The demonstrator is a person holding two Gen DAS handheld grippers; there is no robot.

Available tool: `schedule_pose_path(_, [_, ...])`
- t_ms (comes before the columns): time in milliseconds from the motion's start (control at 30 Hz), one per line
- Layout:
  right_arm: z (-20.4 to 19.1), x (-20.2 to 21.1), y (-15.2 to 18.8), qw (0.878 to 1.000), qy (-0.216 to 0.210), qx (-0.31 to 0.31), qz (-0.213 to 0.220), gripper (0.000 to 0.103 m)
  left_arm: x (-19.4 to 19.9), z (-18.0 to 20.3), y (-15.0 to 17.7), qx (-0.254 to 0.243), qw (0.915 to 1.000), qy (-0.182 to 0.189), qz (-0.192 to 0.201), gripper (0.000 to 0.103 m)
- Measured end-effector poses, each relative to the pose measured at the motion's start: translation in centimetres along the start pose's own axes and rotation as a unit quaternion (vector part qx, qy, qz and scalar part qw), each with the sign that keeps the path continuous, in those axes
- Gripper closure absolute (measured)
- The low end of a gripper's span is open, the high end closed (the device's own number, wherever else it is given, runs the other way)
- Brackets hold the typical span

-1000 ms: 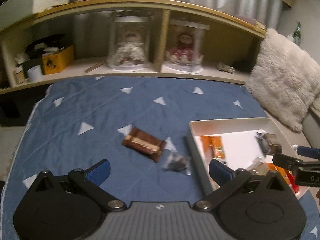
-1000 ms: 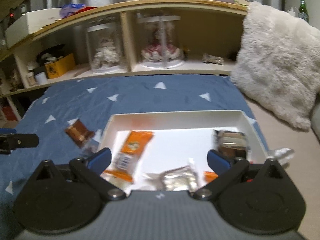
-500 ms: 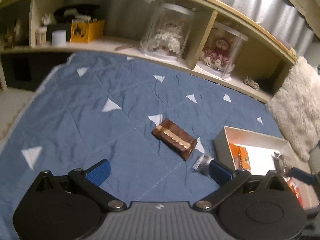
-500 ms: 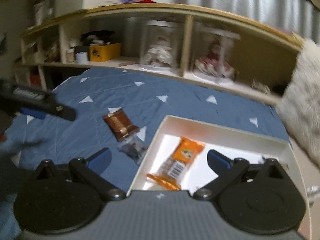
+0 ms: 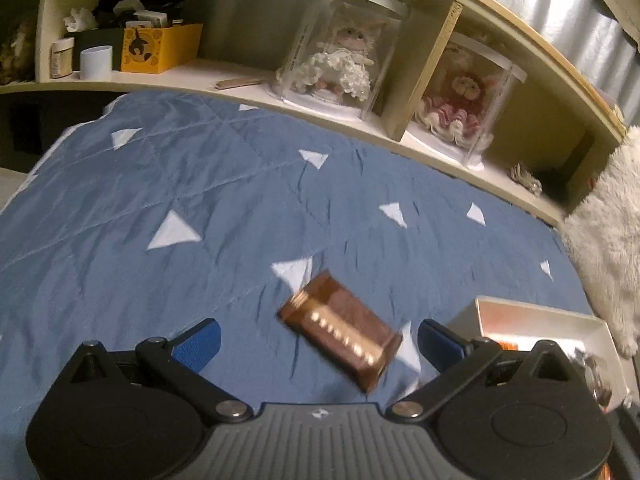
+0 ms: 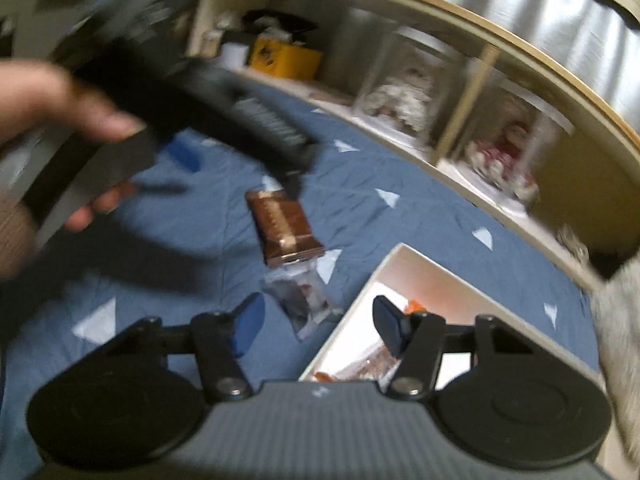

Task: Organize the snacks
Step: 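Move both tools from the tray over the snacks on the blanket, then grasp the clear bag of dark candy with right tool while left tool reaches brown chocolate packet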

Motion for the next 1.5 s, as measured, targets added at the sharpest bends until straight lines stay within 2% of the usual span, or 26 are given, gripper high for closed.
schedule_pose_path(233, [-1.3, -2.2, -1.8, 0.992, 0.024, 0.121, -0.017, 0.045, -2.3, 0.9, -2.3, -0.015, 0.9991, -0.015, 0.035, 0.000])
schedule_pose_path(400, [-1.9, -4.7, -2.4, 0.977, 0.027, 0.200, -0.067, 0.047, -4.4, 1.7, -2.6, -0.045, 0.9979, -0.034, 0.029, 0.000])
schedule_pose_path(467, [-2.1, -5.6, -2.1, 0.969, 0.034, 0.228, -0.091, 0.052, -5.1, 1.9, -2.5, -0.052, 0.9976, -0.038, 0.025, 0.000])
schedule_pose_path(533, [-2.5, -6.4, -1.4, 0.962, 0.033, 0.245, -0.116, 0.069, -5.7, 1.9, -2.2, -0.062, 0.9968, -0.047, 0.017, 0.000])
schedule_pose_path(667, [-2.6, -5.8, -1.0, 0.972, 0.021, 0.206, -0.111, 0.071, -6.1, 1.4, -1.5, -0.092, 0.9923, -0.082, 0.003, 0.000])
schedule_pose_path(767, [-2.8, -4.4, -0.7, 0.984, -0.004, 0.143, -0.108, 0.071, -5.7, 0.9, -1.0, -0.095, 0.9924, -0.079, -0.001, 0.000])
schedule_pose_path(933, [-3.1, -2.1, 0.0, 0.994, -0.028, 0.055, -0.095, 0.071, -3.9, 0.1, -0.3, -0.085, 0.9940, -0.068, -0.016, 0.000])
schedule_pose_path(1100, [-3.3, 0.2, 1.0, 0.994, -0.066, -0.020, -0.081, 0.071, -2.4, -0.5, 0.4, -0.072, 0.9951, -0.065, -0.019, 0.000])
schedule_pose_path(1333, [-3.2, 2.2, 2.4, 0.991, -0.087, -0.066, -0.072, 0.071, -2.1, 0.4, 2.8, -0.082, 0.9936, -0.059, -0.049, 0.000])
schedule_pose_path(1500, [-2.7, 2.0, 1.6, 0.990, -0.101, -0.081, -0.059, 0.071, -0.8, -0.4, 3.8, -0.092, 0.9901, -0.091, -0.054, 0.000])
Point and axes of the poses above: each gripper's, at about its wrist camera, not at the fingertips, and x roughly against the way its jaws point, z to its right, y to its underside, the point moved 10 cm from there along -x, roughly the way its jaws point, and after that the axes turned 14 degrees about -z, right-handed, at the moved point
